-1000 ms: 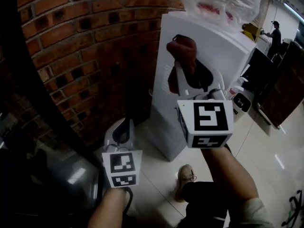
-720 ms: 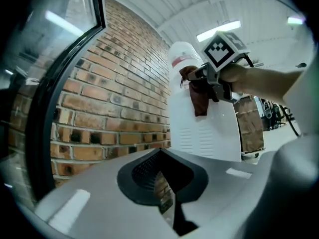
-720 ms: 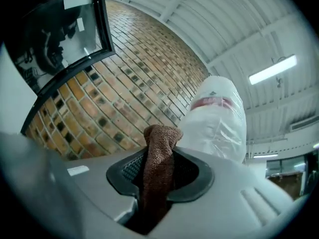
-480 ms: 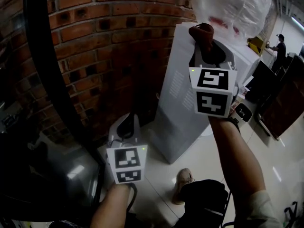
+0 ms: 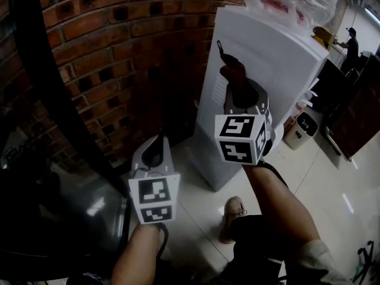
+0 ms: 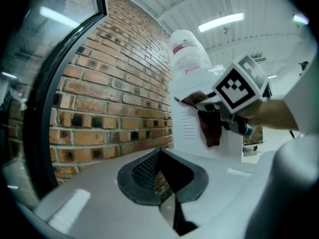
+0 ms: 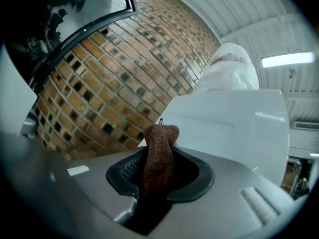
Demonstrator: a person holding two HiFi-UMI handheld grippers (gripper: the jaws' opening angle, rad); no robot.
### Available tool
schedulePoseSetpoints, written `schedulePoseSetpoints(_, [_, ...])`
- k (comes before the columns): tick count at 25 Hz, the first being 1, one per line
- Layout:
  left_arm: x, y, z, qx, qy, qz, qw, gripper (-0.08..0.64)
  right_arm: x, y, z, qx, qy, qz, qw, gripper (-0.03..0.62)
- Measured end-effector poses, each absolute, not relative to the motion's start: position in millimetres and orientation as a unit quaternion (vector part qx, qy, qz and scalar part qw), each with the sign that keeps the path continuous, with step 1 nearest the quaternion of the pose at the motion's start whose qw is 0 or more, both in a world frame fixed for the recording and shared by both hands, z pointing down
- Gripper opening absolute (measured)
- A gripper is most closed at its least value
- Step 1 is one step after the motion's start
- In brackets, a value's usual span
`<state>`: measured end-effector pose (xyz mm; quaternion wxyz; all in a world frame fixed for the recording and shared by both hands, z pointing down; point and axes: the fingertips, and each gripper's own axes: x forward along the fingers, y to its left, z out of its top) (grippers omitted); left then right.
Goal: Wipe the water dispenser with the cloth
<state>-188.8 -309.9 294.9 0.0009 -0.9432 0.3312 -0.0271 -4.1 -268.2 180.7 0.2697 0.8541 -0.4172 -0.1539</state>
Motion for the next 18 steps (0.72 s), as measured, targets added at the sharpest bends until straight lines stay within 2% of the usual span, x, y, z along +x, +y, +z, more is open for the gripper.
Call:
schedulePoseSetpoints(14, [-203,-325,323,-0.940,0.335,-0.056,-0.028,0.000,11,-265,479,0.778,-0.422,0.022,0.465,0.123])
schedulePoseSetpoints(18, [-200,-327,330,-0.940,0.334,-0.062,-0.033,0.000,13,-258,550,0.751,-0.423,0.067,0.502,0.123])
